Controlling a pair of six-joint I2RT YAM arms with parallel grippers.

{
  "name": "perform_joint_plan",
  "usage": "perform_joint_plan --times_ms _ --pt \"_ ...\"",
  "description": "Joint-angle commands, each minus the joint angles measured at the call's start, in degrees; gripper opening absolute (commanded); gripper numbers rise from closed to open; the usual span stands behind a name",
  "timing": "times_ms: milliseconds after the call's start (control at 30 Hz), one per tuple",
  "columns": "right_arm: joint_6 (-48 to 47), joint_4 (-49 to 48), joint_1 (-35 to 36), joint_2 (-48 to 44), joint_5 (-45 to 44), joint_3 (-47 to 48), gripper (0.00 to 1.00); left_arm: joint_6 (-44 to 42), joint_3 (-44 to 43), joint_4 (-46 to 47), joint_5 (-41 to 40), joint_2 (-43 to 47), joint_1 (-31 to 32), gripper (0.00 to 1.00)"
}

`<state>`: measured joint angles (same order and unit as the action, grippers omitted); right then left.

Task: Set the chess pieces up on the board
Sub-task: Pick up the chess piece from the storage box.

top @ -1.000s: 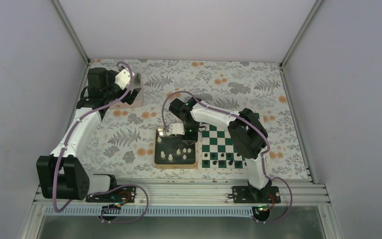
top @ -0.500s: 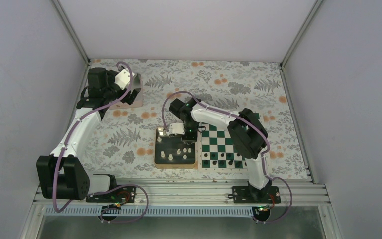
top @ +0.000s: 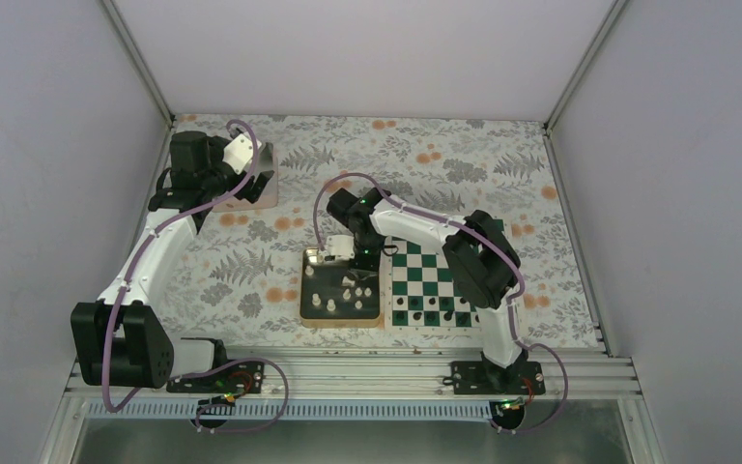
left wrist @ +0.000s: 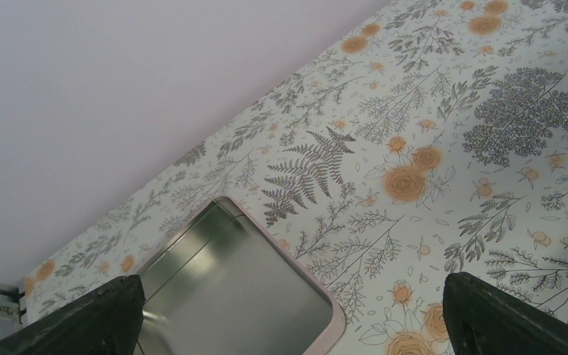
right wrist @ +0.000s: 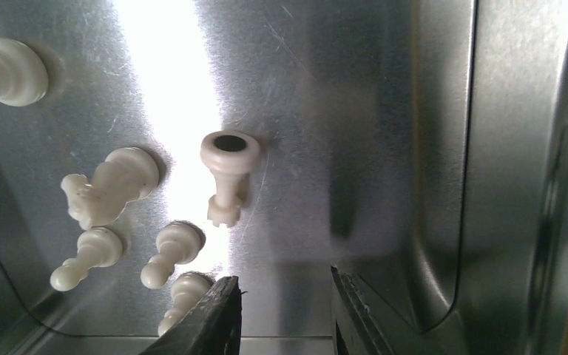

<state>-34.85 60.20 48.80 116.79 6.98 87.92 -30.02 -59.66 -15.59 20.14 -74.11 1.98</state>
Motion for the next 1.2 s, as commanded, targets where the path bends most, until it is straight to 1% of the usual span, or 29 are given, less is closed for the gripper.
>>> perform_joint_plan --times_ms 0,233,433,700,1167 --pt "0.7 0.1 0.5 -0.8 2.1 1.1 0.33 -0.7 -0.3 -0.6 1.0 1.1 -0.2 1.00" --pt "-1.6 0.6 2.5 -4.8 2.8 -1.1 0.33 -0.7 -0.4 -0.6 1.1 0.7 -0.2 1.00" --pt "-2.5 1.7 4.6 -5.9 3.6 -1.1 0.34 -0.6 -0.5 -0.7 1.1 0.7 -0.2 1.00" --pt "-3.8 1.8 7.6 -4.9 3.6 -1.6 0.36 -0.6 -0.6 -0.8 1.2 0.8 -0.2 1.00" --pt "-4.3 0.0 8.0 -1.6 2.7 -1.1 0.36 -0.7 -0.3 -0.6 1.0 1.0 -0.2 1.00"
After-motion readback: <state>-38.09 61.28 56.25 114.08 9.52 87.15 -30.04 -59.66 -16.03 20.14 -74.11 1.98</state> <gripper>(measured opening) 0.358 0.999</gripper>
